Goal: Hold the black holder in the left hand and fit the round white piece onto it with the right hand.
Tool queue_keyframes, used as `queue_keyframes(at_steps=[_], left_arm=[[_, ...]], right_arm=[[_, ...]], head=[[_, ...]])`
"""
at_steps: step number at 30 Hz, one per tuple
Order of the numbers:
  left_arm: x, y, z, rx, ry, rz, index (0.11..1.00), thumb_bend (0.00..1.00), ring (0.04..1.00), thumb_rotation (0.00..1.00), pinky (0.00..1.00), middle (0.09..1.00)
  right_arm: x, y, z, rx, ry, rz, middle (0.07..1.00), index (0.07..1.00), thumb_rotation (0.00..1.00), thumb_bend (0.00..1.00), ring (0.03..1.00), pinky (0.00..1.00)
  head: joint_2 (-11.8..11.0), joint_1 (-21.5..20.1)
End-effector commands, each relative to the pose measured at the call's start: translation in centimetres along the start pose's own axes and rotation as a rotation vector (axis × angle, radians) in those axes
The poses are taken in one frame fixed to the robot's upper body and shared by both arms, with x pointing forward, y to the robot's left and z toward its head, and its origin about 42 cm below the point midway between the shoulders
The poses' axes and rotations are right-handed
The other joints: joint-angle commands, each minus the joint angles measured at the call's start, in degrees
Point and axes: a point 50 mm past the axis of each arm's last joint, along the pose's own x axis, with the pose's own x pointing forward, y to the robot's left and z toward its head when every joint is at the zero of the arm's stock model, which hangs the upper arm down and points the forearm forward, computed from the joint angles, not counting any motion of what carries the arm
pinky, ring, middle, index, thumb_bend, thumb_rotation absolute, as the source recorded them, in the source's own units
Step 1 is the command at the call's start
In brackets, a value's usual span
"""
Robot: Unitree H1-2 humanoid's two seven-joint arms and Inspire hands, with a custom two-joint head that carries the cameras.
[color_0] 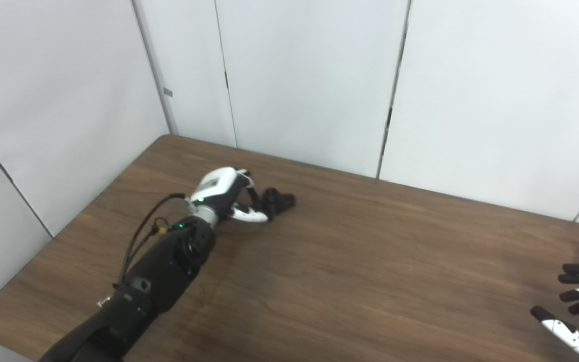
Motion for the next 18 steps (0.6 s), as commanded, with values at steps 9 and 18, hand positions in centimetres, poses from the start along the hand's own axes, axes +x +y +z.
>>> queue_keyframes(at_steps=[9, 18], left_arm=[[-2.9, -3.1, 7.1, 0.008, -0.335, -0.106, 0.486, 0.52, 1.0, 0.06, 0.99, 0.952], [-5.4, -7.3, 11.3, 0.014, -0.566, -0.232, 0.488, 0.52, 1.0, 0.06, 0.99, 0.973]], right_arm=[[1.4, 0.2, 0.9, 0.015, -0.055, -0.009, 0.633, 0.651, 0.0, 0.55, 0.552, 0.43], [1.2, 1.0, 0.5, -0.016, -0.079, -0.014, 0.641, 0.66, 0.0, 0.55, 0.553, 0.44]], head=[[1.34, -4.38], [2.37, -10.59]])
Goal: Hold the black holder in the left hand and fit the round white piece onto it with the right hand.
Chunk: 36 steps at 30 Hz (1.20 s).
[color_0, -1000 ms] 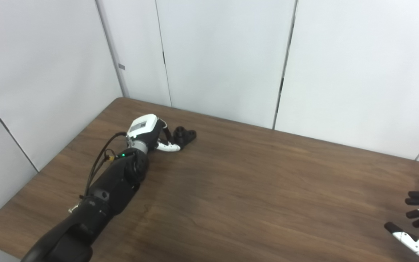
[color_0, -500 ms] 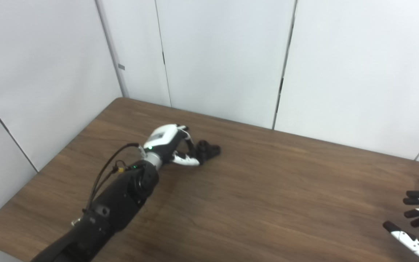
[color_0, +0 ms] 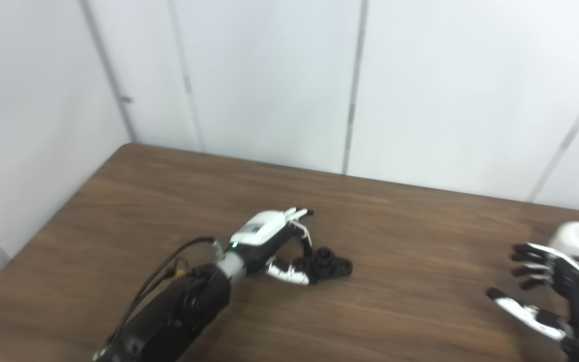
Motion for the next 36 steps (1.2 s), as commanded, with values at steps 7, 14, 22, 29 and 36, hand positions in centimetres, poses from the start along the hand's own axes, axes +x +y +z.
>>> queue_keyframes(at_steps=[7, 14, 22, 29, 36], left_arm=[[0.9, -2.7, 3.3, -0.005, -0.138, -0.065, 0.489, 0.52, 1.0, 0.06, 0.96, 0.977], [1.2, -4.5, 4.4, -0.008, -0.19, -0.104, 0.487, 0.52, 1.0, 0.06, 0.93, 0.964], [1.3, -5.8, 4.2, 0.015, -0.191, -0.162, 0.488, 0.52, 1.0, 0.06, 0.92, 0.958], [0.9, -5.3, 2.6, 0.102, -0.145, -0.183, 0.487, 0.52, 0.988, 0.06, 0.91, 0.943], [0.1, -4.3, 1.1, 0.098, -0.123, -0.201, 0.488, 0.52, 0.972, 0.06, 0.9, 0.934]], right_arm=[[1.1, 0.7, 1.9, 0.013, -0.113, -0.045, 0.638, 0.662, 0.0, 0.55, 0.562, 0.44], [1.0, 1.5, 2.6, 0.017, -0.119, -0.043, 0.641, 0.665, 0.05, 0.54, 0.562, 0.44], [1.2, 2.1, 3.5, 0.015, -0.122, -0.048, 0.637, 0.662, 0.05, 0.54, 0.547, 0.43], [2.1, 1.5, 5.5, -0.037, -0.147, -0.031, 0.645, 0.671, 0.03, 0.55, 0.546, 0.43], [5.7, -2.9, 10.3, -0.573, -0.185, 0.076, 0.717, 0.748, 0.21, 0.67, 0.639, 0.51]], head=[[1.05, -4.28], [2.03, -8.12], [2.08, -15.0], [-0.01, -27.57], [-4.83, -38.6]])
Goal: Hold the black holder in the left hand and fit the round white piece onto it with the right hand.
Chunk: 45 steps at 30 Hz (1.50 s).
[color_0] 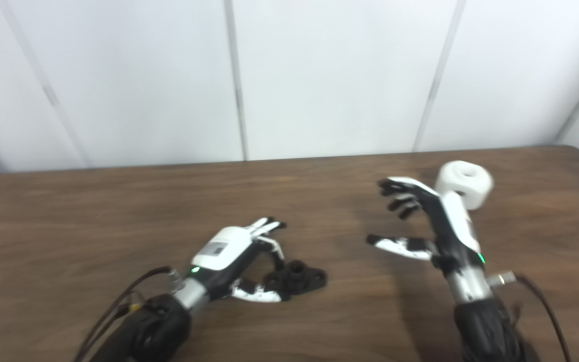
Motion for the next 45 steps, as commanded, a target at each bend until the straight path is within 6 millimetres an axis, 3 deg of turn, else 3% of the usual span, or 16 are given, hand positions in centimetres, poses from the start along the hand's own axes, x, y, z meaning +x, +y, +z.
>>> queue_keyframes(at_steps=[1, 6, 9, 12, 20, 33, 45], left_arm=[[-1.8, -1.7, -1.8, 0.026, 0.051, -0.126, 0.488, 0.52, 0.961, 0.05, 0.89, 0.923], [-2.2, -1.7, -2.1, 0.02, 0.052, -0.132, 0.488, 0.52, 0.933, 0.05, 0.85, 0.898], [-2.4, -1.8, -2.4, 0.019, 0.061, -0.153, 0.488, 0.52, 0.935, 0.05, 0.86, 0.9], [-2.6, -1.9, -2.8, 0.029, 0.064, -0.16, 0.488, 0.52, 0.933, 0.05, 0.84, 0.901], [-2.9, -2.1, -3.4, 0.041, 0.057, -0.155, 0.487, 0.52, 0.921, 0.05, 0.81, 0.897], [-2.9, -1.8, -3.5, 0.017, 0.062, -0.167, 0.488, 0.52, 0.944, 0.05, 0.86, 0.915], [-3.0, -2.0, -3.5, 0.015, 0.04, -0.159, 0.488, 0.52, 0.936, 0.05, 0.85, 0.903]], right_arm=[[2.2, -3.4, 0.9, -0.144, -0.036, -0.065, 0.72, 0.731, 0.21, 0.68, 0.652, 0.52], [4.7, -7.2, 0.8, -0.428, 0.072, -0.035, 0.777, 0.765, 0.27, 0.71, 0.748, 0.64], [5.9, -9.2, 0.3, -0.59, 0.175, 0.036, 0.837, 0.803, 0.28, 0.8, 0.813, 0.74], [7.1, -11.2, -0.1, -0.704, 0.326, 0.153, 0.98, 0.913, 0.38, 0.94, 0.978, 0.92], [8.8, -13.5, -1.2, -0.787, 0.506, 0.223, 1.0, 0.931, 0.35, 0.99, 1.0, 0.94], [11.4, -13.3, -3.9, -0.854, 0.546, 0.248, 1.0, 0.929, 0.37, 0.98, 1.0, 1.0], [13.0, -10.8, -5.9, -0.794, 0.538, 0.321, 0.988, 0.908, 0.35, 0.98, 1.0, 1.0]], head=[[-1.37, -2.55], [-4.87, -8.3], [-6.14, -10.2], [-7.16, -11.5], [-8.68, -13.08], [-8.54, -12.96], [-8.16, -12.43]])
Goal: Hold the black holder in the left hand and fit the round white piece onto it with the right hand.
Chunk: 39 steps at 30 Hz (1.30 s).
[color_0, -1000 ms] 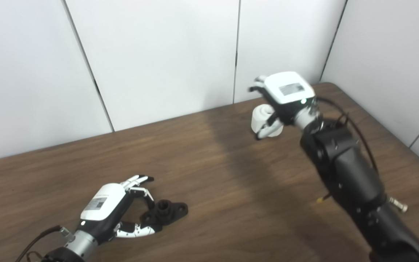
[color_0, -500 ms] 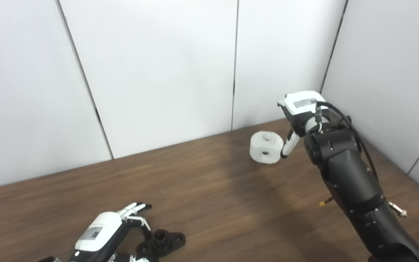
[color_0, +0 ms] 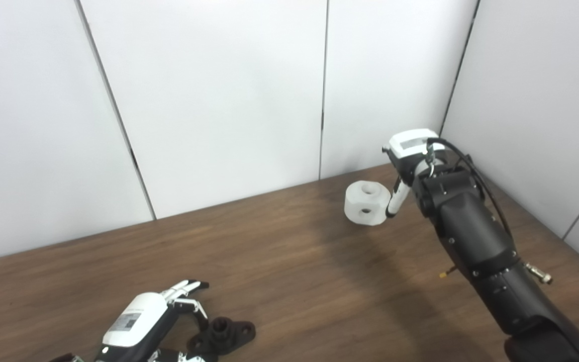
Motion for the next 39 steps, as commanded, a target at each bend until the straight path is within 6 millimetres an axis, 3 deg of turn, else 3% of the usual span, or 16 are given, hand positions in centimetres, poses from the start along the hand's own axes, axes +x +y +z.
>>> queue_keyframes(at_steps=[1, 25, 39], left_arm=[[-2.1, -2.6, -1.9, 0.007, 0.078, -0.144, 0.488, 0.52, 0.933, 0.05, 0.84, 0.899], [-2.5, -2.4, -1.5, 0.006, 0.072, -0.132, 0.488, 0.52, 0.923, 0.05, 0.86, 0.889], [-3.0, -2.0, -1.0, -0.008, 0.073, -0.129, 0.488, 0.52, 0.915, 0.05, 0.82, 0.885]], right_arm=[[0.2, -3.3, -0.4, 0.026, 0.01, -0.108, 0.99, 0.908, 0.35, 0.97, 1.0, 1.0], [3.9, -0.9, 2.9, 0.05, -0.066, -0.033, 0.968, 0.873, 0.34, 0.98, 0.987, 1.0], [4.6, 0.8, 2.7, 0.048, -0.067, -0.021, 0.933, 0.827, 0.28, 0.93, 0.96, 1.0]], head=[[0.03, -0.02], [1.35, 1.57], [2.1, 1.84]])
